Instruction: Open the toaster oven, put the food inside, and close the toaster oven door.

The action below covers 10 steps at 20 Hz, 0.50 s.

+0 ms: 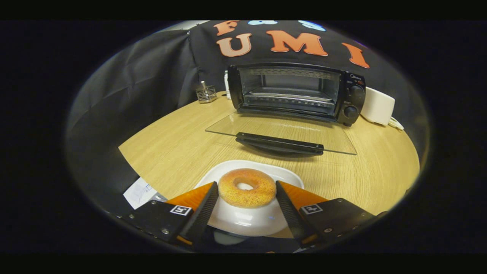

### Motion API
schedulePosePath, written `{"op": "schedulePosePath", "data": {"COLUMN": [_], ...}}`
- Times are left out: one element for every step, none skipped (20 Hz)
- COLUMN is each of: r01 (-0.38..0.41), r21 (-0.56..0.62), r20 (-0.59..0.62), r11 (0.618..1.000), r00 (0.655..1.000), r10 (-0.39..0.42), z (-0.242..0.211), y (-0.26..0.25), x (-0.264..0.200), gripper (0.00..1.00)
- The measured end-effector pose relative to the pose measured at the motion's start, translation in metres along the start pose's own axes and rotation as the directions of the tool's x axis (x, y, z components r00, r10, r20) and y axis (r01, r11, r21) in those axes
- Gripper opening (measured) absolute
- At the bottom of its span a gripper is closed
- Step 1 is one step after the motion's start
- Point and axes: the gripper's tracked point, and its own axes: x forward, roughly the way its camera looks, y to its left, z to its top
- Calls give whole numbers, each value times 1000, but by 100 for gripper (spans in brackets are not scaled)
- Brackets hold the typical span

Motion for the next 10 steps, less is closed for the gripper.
{"op": "schedulePosePath", "data": {"r01": [-11,-24,-38,-50,-61,-76,-93,-109,-128,-133], "r21": [18,43,67,91,120,151,186,227,270,313], "r20": [5,17,37,61,88,115,142,171,218,255], "r11": [1000,999,997,995,991,986,978,968,954,940], "r00": [1000,1000,999,997,995,992,988,983,974,966], "r10": [11,24,36,45,51,59,67,70,69,51], "z": [2,7,14,23,33,44,55,66,79,90], "y": [2,6,8,8,8,9,9,7,4,-2], "x": [-1,-2,-3,-4,-8,-10,-11,-11,-10,-7], "gripper": [83,80,74,72,70,69,68,67,67,67]}}
